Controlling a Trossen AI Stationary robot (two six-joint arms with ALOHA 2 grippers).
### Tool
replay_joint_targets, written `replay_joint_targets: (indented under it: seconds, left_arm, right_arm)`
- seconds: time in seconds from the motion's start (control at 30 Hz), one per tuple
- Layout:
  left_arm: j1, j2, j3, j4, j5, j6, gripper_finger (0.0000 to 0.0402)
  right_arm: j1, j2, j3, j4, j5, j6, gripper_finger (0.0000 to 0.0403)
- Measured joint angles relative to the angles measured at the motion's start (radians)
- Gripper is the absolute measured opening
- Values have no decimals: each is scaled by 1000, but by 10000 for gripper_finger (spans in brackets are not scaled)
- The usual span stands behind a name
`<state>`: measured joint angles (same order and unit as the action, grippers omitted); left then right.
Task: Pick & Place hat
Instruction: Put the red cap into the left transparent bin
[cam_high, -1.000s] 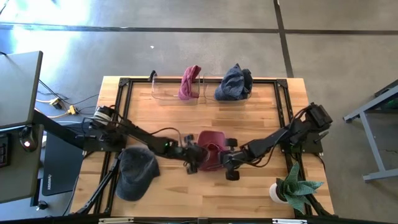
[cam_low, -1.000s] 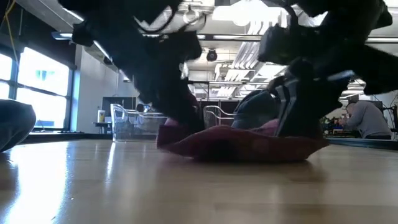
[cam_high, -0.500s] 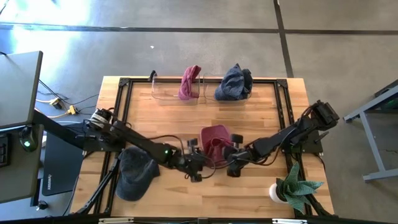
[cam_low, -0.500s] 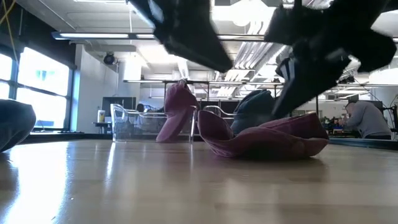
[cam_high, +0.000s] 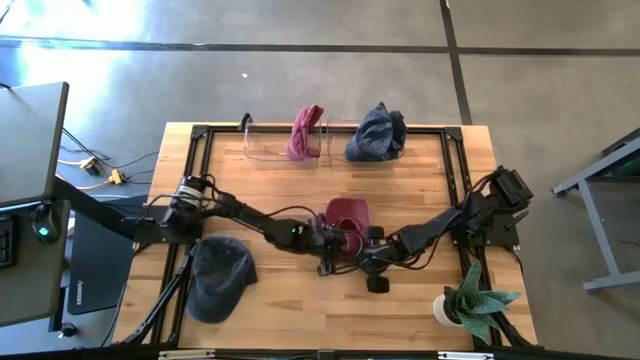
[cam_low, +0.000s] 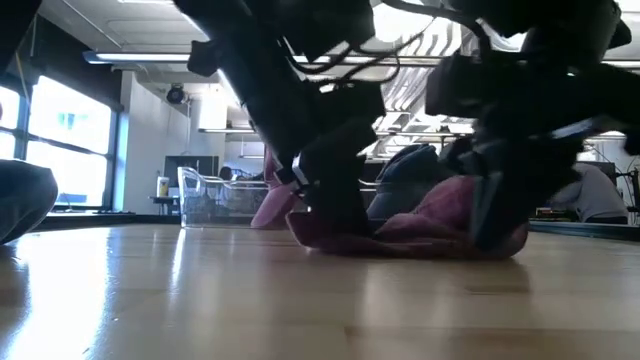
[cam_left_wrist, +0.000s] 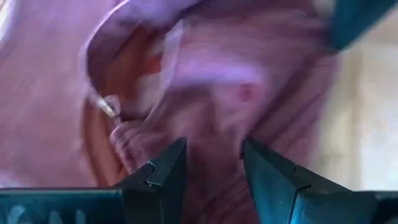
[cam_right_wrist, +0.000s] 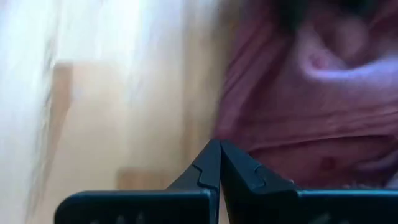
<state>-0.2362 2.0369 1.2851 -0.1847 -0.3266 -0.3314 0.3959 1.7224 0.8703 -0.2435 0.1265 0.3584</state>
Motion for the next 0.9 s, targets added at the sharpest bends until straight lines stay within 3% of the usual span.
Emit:
replay_joint_targets:
  seconds: [0.13,0.33,0.5,0.67,0.9]
  left_arm:
    - [2,-20,36,-163,-5,-14,151]
    - [-62,-61,134,-270,-4,-11,151]
    - [-85,-64,153,-177,-53,34,151]
    - [-50,28,142,-56,-128,41,151]
    - [13,91,145,-85,11,13,151]
  right_arm:
    - [18,-6,0,-60,-88,6,3]
    - [43,-64,-1,-58,-27,-8,3]
    - [52,-113,0,26,117,-2,2]
    - [29,-83,0,61,154,0,1]
    - [-5,-54,-3,-126,201,94,1]
